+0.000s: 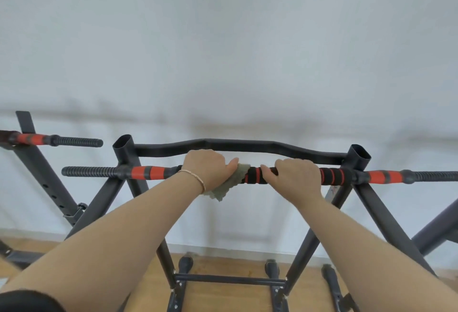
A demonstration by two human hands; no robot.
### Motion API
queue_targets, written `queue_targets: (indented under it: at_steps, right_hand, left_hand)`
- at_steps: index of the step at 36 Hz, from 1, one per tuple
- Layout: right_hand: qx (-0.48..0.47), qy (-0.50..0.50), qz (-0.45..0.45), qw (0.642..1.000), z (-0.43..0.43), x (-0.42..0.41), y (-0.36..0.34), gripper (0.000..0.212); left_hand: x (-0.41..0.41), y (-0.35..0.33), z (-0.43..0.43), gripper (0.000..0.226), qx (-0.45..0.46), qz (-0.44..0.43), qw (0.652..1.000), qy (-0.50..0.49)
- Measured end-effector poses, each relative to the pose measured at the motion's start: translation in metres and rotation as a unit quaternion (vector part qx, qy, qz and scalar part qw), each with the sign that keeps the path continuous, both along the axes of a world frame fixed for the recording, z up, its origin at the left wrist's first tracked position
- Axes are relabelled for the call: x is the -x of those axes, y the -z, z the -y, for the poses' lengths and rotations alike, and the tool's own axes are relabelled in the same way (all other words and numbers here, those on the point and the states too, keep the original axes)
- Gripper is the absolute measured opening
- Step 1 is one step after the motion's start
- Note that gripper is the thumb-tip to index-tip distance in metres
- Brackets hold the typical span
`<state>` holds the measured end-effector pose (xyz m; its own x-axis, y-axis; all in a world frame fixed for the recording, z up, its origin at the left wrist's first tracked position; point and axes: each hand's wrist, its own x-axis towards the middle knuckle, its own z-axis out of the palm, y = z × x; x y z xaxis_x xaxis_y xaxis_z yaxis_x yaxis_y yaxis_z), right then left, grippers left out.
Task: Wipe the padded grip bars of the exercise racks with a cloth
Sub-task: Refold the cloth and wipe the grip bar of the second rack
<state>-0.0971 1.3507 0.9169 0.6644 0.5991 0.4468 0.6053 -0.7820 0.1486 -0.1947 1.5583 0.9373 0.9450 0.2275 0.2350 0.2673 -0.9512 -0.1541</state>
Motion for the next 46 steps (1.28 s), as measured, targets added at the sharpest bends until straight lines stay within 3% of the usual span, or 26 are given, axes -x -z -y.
queue_targets:
  at_steps: [2,5,9,13,15,18,23,25,28,30,34,36,37,39,41,42,46]
  right_hand:
    - [-0.06,-0.01,0.02,0.998,0.004,0.008,0.012,0.058]
    - [0.031,0.018,0.001,0.999,-0.001,0.004,0.004,0.056]
    - [0.078,0.031,-0.122,0.989,-0.021,-0.02,-0.025,0.07]
    - [0.086,0.005,-0.289,0.954,-0.047,-0.023,-0.031,0.063]
    - [0.086,-0.006,-0.239,0.967,-0.048,-0.018,-0.028,0.069]
    - [0.102,-0.051,-0.056,0.992,-0.036,-0.007,-0.016,0.076]
    - [-0.075,-0.076,0.069,0.992,-0.023,0.013,0.009,0.051]
    - [-0.093,-0.093,0.085,0.988,-0.022,0.013,0.012,0.049]
    - [-0.031,-0.023,0.014,0.999,-0.029,0.008,0.004,0.052]
    - [0.036,0.022,-0.085,0.995,-0.04,-0.002,-0.009,0.058]
    - [0.099,0.029,-0.353,0.93,-0.059,-0.014,-0.034,0.066]
    - [0.088,0.025,-0.399,0.913,-0.062,-0.015,-0.035,0.072]
    - [0.084,0.026,-0.38,0.921,-0.061,-0.013,-0.034,0.075]
    - [0.114,-0.009,-0.238,0.964,-0.054,-0.011,-0.028,0.07]
    - [0.165,-0.082,-0.045,0.982,-0.042,-0.004,-0.018,0.027]
    - [0.155,-0.086,0.008,0.984,-0.037,0.003,-0.011,0.015]
    - [-0.013,-0.034,0.024,0.999,-0.031,0.02,0.006,0.051]
  left_hand:
    - [0.006,0.005,-0.005,0.072,-0.006,0.02,1.0,-0.018]
    - [0.007,0.007,-0.001,0.069,-0.014,0.026,0.999,-0.026]
    - [0.001,0.003,0.002,0.066,-0.02,0.035,0.999,-0.022]
    - [0.004,0.003,-0.001,0.059,-0.05,0.034,0.998,-0.001]
    - [0.002,0.002,-0.003,0.066,-0.049,0.042,0.998,0.013]
    - [0.0,0.005,-0.004,0.07,-0.056,0.046,0.997,0.031]
    - [0.008,0.006,-0.015,0.068,-0.006,0.048,0.999,-0.024]
    - [0.01,0.007,-0.015,0.07,-0.011,0.057,0.998,-0.032]
    - [0.01,0.008,-0.011,0.065,-0.024,0.05,0.998,-0.032]
    - [0.011,0.006,-0.008,0.063,-0.047,0.035,0.998,-0.022]
    - [0.014,0.004,-0.007,0.072,-0.088,0.012,0.996,0.021]
    - [0.014,0.001,-0.007,0.065,-0.086,-0.009,0.996,0.018]
    - [0.014,0.0,-0.007,0.062,-0.084,-0.013,0.996,0.012]
    - [0.015,0.001,-0.006,0.068,-0.075,-0.005,0.997,0.018]
    - [0.015,0.002,-0.005,0.076,-0.063,0.008,0.998,0.028]
    - [0.015,0.004,-0.006,0.076,-0.055,0.011,0.998,0.018]
    - [0.017,0.002,-0.009,0.06,-0.024,0.048,0.997,-0.059]
